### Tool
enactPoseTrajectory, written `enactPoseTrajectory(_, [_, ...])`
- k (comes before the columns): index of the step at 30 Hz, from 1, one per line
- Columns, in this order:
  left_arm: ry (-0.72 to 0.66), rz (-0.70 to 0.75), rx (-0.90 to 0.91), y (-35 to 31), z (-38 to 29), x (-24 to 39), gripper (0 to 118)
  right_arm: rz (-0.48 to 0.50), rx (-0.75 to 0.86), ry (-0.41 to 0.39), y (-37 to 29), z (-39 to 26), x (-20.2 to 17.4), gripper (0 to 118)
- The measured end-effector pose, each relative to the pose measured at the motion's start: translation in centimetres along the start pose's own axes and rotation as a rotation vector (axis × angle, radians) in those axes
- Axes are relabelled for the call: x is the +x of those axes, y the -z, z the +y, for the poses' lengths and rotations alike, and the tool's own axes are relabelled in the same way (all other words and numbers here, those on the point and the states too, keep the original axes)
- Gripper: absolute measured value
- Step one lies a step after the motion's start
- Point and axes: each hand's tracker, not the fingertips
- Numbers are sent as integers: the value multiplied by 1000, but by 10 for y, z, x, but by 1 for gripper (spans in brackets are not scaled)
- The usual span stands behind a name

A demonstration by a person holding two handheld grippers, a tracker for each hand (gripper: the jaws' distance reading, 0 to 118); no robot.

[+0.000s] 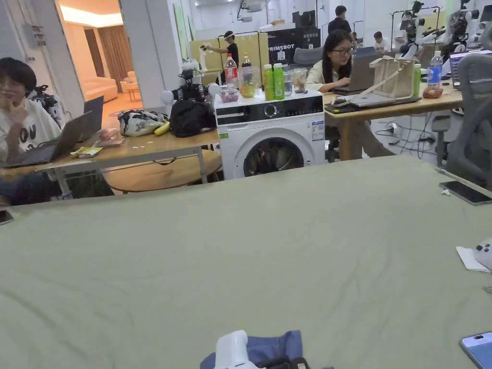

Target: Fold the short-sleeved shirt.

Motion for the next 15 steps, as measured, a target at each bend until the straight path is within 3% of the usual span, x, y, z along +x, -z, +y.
enactPoseTrajectory(2, [17, -52, -9, -5, 3, 5, 42, 2, -8, 32, 4, -3, 8, 0])
enactPoseTrajectory(5, [39, -47, 74, -26, 11, 5, 45, 21, -16, 56, 10, -6, 10, 0])
enactPoseTrajectory(7, [-26, 3, 96, -31, 13, -6, 39, 22, -33, 33, 14, -8, 5, 0])
enactPoseTrajectory(9, [-69, 6, 84, -22, 8, -14, 15, 25, -44, 14, 19, -8, 0, 0])
enactPoseTrajectory(10, [-75, 7, 41, -10, 2, -15, 9, 32, -52, 6, 21, -8, -4, 0])
enactPoseTrajectory(14, [55, 106, -188, 46, -31, -6, 8, 40, -66, -43, 23, -7, -18, 0])
enactPoseTrajectory(15, [61, 114, -163, 52, -36, -8, 4, 33, -68, -54, 23, -7, -21, 0])
